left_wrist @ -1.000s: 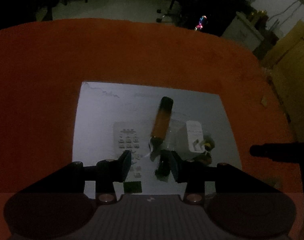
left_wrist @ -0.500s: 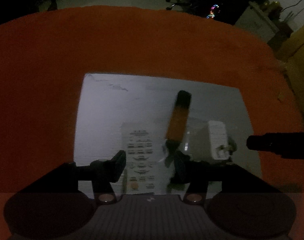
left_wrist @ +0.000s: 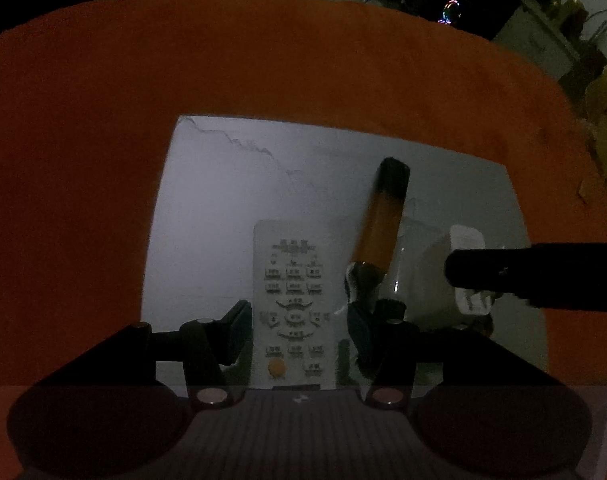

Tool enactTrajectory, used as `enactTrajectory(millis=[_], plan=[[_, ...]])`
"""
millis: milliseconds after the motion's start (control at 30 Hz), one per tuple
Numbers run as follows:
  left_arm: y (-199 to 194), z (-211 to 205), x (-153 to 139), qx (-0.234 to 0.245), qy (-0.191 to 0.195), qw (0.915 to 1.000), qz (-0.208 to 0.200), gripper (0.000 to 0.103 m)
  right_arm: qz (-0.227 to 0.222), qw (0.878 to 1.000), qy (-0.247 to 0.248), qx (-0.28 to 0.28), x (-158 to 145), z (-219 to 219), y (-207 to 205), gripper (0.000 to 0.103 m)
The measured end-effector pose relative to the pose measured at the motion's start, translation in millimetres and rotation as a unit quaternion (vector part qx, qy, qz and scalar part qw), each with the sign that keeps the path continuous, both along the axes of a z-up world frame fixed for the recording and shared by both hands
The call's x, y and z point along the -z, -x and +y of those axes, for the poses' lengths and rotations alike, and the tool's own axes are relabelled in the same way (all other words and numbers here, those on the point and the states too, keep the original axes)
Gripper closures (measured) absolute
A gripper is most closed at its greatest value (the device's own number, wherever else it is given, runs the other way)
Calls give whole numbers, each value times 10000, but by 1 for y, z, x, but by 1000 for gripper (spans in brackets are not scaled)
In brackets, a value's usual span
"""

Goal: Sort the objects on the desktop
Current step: 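Grasp the white remote with the left gripper while the right gripper grasps the white charger, then lift the remote with the left gripper while the right gripper lifts the charger toward the box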

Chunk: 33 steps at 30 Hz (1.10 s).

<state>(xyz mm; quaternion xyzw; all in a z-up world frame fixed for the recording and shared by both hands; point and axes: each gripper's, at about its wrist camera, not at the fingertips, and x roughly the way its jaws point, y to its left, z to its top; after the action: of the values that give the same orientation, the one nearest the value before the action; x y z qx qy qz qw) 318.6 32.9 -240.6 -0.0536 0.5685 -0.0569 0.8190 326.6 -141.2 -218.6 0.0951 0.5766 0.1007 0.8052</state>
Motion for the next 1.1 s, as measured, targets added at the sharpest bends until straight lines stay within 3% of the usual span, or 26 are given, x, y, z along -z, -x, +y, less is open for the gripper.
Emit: enactTrajectory(millis=[367,500,533,633,767,867,1100], plan=[[-4,-6,4,-214,-170,9993,236,54,-10,9993,359,-90,16,16,-1,40],[-8,-7,6,-398,-362,9979,347,45,-41,9984,535,-175,18,22,0,43],[-8,-8,6,-410,-426,9976,361,45,-37,9982,583,-163,19,23,0,45],[-11,-13,6,-280,-537,9975,357,45,-14,9977,666,-144,22,24,-1,61],[-13,-13,8,-296,-509,9974,407,45,15,9983,583,-48,25,21,-4,65],[-14,-17,11,-240,-688,9959,541,45,230,9980,583,-57,28,22,-6,65],[-18,-22,14,-264,-925,9940,530,44,182,9983,525,164,36,21,-6,63]])
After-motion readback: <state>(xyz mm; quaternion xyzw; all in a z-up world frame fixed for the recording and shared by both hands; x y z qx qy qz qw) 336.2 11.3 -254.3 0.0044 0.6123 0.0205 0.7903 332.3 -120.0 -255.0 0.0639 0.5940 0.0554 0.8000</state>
